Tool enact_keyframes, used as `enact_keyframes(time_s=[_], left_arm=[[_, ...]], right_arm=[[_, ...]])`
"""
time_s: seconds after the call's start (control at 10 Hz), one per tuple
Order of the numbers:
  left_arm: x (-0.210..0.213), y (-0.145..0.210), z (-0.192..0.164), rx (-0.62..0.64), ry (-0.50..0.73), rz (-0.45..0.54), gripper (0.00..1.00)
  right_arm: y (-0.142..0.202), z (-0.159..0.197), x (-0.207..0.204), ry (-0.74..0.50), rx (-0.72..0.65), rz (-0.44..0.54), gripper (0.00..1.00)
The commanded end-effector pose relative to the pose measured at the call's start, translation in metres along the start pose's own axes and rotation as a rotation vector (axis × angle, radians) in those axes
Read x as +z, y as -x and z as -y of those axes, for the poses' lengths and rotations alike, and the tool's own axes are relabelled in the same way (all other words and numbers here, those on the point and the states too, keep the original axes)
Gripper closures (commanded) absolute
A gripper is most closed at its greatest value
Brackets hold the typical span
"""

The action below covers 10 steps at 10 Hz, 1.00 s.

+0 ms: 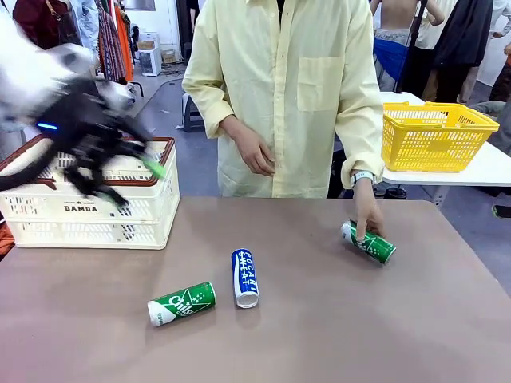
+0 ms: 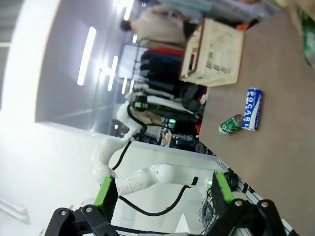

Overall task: Place the drinks into the Shopping basket.
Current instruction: Pick up one drink and place it into the Shopping basket.

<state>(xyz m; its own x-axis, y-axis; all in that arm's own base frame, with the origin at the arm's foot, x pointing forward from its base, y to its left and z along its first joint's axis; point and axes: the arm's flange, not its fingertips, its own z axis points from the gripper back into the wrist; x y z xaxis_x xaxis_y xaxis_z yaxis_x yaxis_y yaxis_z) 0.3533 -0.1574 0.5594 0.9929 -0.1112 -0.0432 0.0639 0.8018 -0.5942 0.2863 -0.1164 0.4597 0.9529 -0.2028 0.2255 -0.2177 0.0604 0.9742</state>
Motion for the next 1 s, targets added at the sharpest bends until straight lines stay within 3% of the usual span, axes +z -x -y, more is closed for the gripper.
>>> enact_keyframes(time_s=[0.0, 0.1, 0.3, 0.4, 0.8, 0.9], left_arm=[[-0.044, -0.054, 0.010, 0.063, -0.321, -0.090, 0.00], [-0.085, -0.060, 0.026, 0.077, -0.445, -0.048, 0.00], [-0.137, -0.058, 0.047, 0.031, -0.511, 0.034, 0.00], [-0.136, -0.056, 0.044, 0.013, -0.504, -0.012, 0.00], [-0.151, -0.056, 0.042, 0.002, -0.498, -0.012, 0.00], [-0.181, -0.075, 0.046, 0.048, -0.528, 0.076, 0.00]], right_arm=[[-0.001, -0.006, 0.000, -0.018, -0.011, 0.012, 0.00], [-0.001, -0.006, 0.000, -0.018, -0.011, 0.012, 0.00], [-0.001, -0.006, 0.000, -0.018, -0.011, 0.012, 0.00], [-0.001, -0.006, 0.000, -0.018, -0.011, 0.012, 0.00], [-0.001, -0.006, 0.000, -0.018, -0.011, 0.012, 0.00], [-0.001, -0.006, 0.000, -0.018, -0.011, 0.012, 0.00]])
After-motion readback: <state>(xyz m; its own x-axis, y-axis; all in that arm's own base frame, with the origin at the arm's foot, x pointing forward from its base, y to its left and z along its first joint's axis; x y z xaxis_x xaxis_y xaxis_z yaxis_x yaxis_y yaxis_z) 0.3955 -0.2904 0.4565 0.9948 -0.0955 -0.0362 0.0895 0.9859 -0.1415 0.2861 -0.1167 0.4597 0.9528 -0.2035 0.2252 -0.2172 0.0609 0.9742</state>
